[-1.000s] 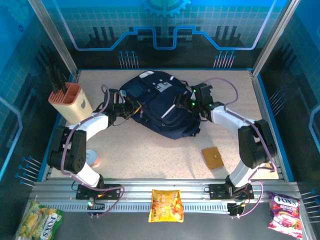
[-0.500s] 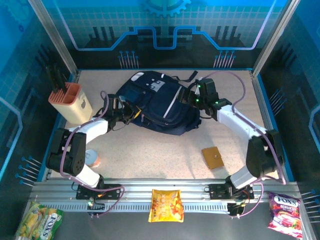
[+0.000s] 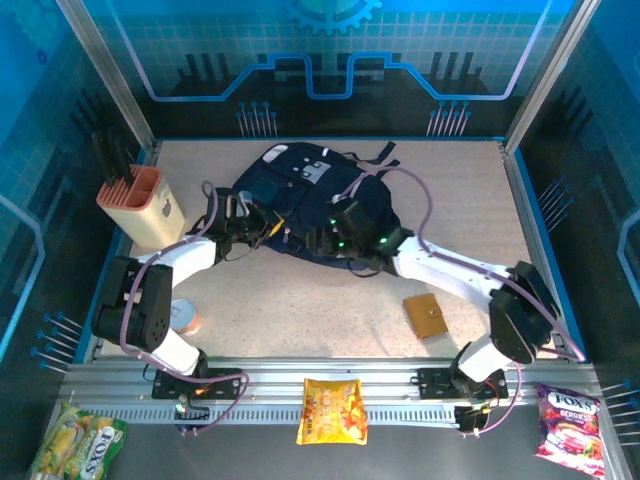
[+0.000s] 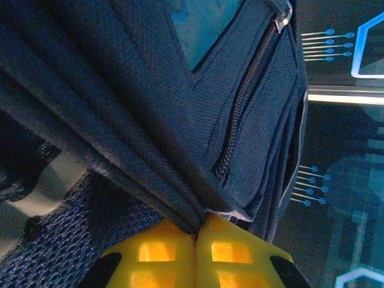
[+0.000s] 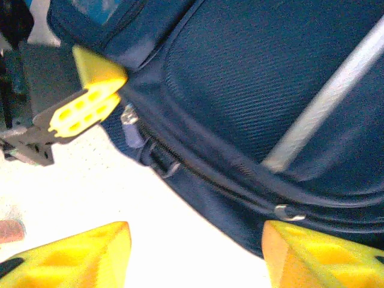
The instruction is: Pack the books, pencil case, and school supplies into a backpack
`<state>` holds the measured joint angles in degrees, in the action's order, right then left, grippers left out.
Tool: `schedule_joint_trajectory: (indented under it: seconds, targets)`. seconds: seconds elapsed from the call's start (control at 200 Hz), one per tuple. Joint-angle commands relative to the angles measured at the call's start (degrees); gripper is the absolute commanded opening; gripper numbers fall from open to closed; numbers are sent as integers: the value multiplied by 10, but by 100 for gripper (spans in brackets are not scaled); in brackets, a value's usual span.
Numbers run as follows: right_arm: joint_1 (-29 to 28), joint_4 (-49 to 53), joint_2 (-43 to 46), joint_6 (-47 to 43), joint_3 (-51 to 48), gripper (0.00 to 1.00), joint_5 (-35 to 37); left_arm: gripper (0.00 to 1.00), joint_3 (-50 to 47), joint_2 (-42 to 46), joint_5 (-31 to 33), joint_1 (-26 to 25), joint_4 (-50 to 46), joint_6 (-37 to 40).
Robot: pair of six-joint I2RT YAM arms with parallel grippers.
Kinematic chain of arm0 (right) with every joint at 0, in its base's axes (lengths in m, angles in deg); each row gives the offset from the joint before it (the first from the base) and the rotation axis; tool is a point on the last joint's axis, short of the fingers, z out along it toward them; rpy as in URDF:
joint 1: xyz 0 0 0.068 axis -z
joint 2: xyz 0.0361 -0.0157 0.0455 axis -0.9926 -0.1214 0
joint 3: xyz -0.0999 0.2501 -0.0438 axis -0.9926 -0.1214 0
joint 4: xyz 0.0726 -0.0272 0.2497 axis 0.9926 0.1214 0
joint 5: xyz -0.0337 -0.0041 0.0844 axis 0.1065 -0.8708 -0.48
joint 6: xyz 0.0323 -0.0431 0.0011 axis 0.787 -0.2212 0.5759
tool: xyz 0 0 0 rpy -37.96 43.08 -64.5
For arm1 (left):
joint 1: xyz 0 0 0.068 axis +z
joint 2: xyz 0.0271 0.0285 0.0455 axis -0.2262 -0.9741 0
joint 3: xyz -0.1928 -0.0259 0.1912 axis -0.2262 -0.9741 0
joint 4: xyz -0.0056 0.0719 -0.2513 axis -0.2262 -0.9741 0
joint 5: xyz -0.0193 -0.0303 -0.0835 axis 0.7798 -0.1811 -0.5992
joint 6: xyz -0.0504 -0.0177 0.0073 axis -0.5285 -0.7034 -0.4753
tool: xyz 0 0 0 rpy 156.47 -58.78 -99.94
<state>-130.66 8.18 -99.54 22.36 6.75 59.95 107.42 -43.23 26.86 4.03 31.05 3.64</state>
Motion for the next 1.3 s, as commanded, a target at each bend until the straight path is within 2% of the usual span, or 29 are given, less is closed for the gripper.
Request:
schedule_joint_trajectory:
  seconds: [0.0,0.19,0.325,0.725,0.91,1.101,1.296]
  targets:
    - [-30,-60,-46,37,30,53,9,0,2,-7,-68,-6,30,13]
    - [-46,-103,-105,66,56,39,10,0,-3,-10,-88,-5,42,11]
    - [-47,-112,-136,73,74,34,14,0,-9,-15,-104,-5,63,0]
    - [-42,-38,-189,94,135,34,105,0,-16,-16,-122,-5,78,-6]
    - [-39,-32,-196,87,144,35,125,0,-17,-15,-123,-5,78,-6]
    - [-39,40,-226,98,198,36,159,0,-18,-14,-124,-5,79,-10]
    - [-39,71,-243,106,221,29,177,0,-17,-13,-124,-5,78,-14]
